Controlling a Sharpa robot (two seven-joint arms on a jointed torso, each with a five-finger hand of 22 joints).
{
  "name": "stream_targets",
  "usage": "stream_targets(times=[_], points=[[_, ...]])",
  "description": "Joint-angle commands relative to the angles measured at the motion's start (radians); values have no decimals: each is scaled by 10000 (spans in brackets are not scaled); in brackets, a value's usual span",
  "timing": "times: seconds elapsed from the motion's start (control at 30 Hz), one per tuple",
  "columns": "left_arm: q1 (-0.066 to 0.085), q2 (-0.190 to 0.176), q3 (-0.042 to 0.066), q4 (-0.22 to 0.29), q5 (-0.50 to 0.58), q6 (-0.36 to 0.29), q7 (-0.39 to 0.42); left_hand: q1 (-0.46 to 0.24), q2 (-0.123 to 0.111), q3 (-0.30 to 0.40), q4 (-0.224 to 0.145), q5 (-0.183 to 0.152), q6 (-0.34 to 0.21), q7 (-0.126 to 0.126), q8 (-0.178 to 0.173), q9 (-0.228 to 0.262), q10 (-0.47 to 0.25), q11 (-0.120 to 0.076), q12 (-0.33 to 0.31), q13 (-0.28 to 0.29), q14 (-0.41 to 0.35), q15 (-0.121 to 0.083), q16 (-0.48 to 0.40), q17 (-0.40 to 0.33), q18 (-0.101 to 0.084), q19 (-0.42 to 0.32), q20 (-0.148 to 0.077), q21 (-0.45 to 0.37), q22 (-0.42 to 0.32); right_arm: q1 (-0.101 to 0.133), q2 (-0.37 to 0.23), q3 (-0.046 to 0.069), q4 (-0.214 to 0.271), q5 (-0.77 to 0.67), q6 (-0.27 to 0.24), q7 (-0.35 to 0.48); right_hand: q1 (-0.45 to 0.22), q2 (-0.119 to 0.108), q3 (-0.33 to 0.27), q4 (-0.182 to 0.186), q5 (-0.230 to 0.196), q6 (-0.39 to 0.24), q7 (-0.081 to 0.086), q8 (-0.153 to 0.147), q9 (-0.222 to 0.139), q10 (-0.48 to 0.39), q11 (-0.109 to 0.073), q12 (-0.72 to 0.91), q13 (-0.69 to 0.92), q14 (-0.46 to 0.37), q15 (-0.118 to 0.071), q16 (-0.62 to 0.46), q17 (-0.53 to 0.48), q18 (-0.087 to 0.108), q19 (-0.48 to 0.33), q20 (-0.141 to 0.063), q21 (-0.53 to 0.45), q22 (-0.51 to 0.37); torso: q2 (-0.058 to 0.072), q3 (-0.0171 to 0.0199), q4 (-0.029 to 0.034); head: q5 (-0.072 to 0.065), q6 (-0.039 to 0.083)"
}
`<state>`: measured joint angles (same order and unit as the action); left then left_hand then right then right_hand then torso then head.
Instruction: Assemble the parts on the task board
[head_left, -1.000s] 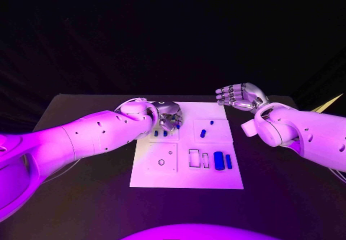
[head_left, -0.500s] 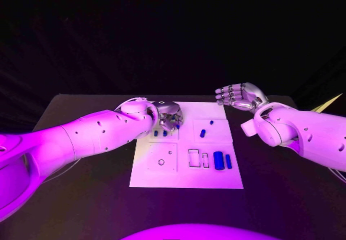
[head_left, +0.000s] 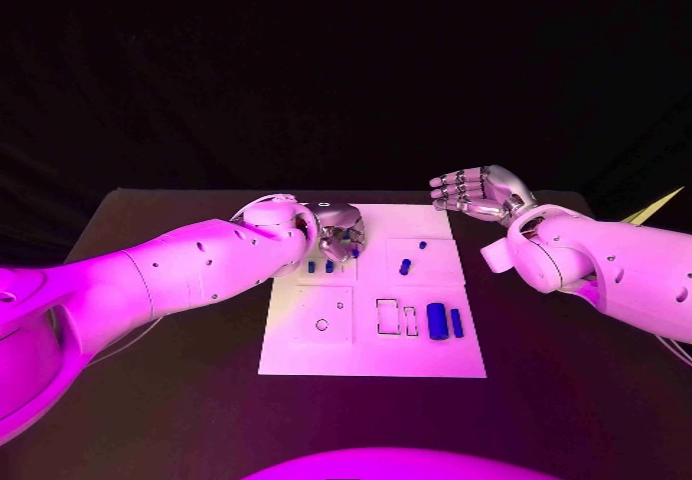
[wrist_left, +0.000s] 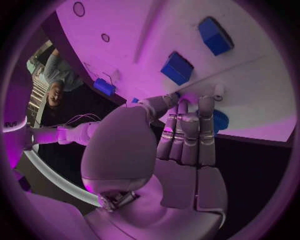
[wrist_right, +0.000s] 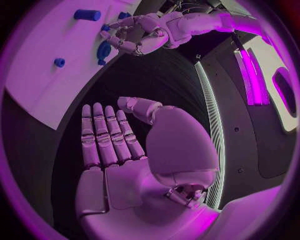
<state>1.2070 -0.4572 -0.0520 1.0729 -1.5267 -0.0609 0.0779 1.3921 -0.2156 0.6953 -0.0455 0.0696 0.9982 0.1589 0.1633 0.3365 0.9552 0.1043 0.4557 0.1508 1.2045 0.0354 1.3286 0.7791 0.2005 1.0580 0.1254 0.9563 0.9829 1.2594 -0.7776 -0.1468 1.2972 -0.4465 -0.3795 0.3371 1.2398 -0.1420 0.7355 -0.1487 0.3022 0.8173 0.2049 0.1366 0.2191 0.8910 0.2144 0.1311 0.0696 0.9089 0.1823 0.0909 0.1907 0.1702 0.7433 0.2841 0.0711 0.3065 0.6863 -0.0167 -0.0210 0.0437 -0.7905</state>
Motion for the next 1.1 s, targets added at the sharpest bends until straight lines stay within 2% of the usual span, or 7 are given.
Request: stream_targets(times=[0.03, 0.3, 0.7, 1.0, 1.1], points=[[-42, 57, -30, 0, -26, -20, 58, -133, 222, -105, 51, 21, 201, -41, 250, 181, 316, -37, -163, -28, 188, -58, 261, 224, -337, 205, -8, 208, 273, -3, 15, 3, 11, -11, 36, 30, -51, 222, -161, -8, 151, 114, 494, -188, -87, -170, 7, -132, -59, -87, 45, -155, -89, 29, 135, 35, -73, -77, 2, -2, -2, 0, 6], [-43, 66, -30, -28, -33, -219, 125, -129, 319, -95, 41, 19, 410, -96, 331, 245, 605, -124, -207, 9, 413, -130, 399, 533, -396, 439, -72, 479, 497, -3, 15, 3, 8, -10, 39, 28, -51, 231, -160, -4, 151, 131, 494, -181, -85, -159, 5, -126, -58, -79, 43, -151, -93, 29, 141, 34, -72, -91, 1, 3, -1, 9, 16], [-45, -8, -21, 25, 125, -572, 284, -348, 194, -180, 132, 38, 410, -81, 294, 258, 667, -106, -400, -13, 503, -119, 447, 662, -406, 454, -77, 472, 483, -3, 26, 3, -1, -9, 46, 31, -52, 233, -160, -2, 151, 138, 493, -178, -84, -153, 4, -123, -57, -75, 42, -149, -96, 30, 144, 34, -72, -99, 1, 1, 1, 18, 26], [-47, -162, 198, 203, 285, -781, 348, -386, 161, -193, 149, 47, 393, -74, 277, 257, 674, -102, -447, -19, 521, -116, 457, 693, -407, 459, -74, 466, 476, -3, 15, 3, -2, -9, 38, 34, -52, 233, -160, -2, 151, 138, 493, -178, -84, -153, 4, -123, -57, -75, 42, -149, -96, 30, 144, 34, -72, -99, -3, -4, 11, 25, 73], [-44, -285, 327, 342, 365, -771, 316, -392, 152, -193, 151, 52, 386, -72, 271, 256, 673, -100, -461, -22, 525, -115, 459, 701, -404, 452, -74, 454, 465, -3, 4, 3, 0, -8, 35, 34, -52, 233, -160, -2, 151, 138, 493, -178, -84, -153, 4, -123, -57, -75, 42, -149, -96, 30, 144, 34, -72, -99, -10, 1, 20, 35, 89]])
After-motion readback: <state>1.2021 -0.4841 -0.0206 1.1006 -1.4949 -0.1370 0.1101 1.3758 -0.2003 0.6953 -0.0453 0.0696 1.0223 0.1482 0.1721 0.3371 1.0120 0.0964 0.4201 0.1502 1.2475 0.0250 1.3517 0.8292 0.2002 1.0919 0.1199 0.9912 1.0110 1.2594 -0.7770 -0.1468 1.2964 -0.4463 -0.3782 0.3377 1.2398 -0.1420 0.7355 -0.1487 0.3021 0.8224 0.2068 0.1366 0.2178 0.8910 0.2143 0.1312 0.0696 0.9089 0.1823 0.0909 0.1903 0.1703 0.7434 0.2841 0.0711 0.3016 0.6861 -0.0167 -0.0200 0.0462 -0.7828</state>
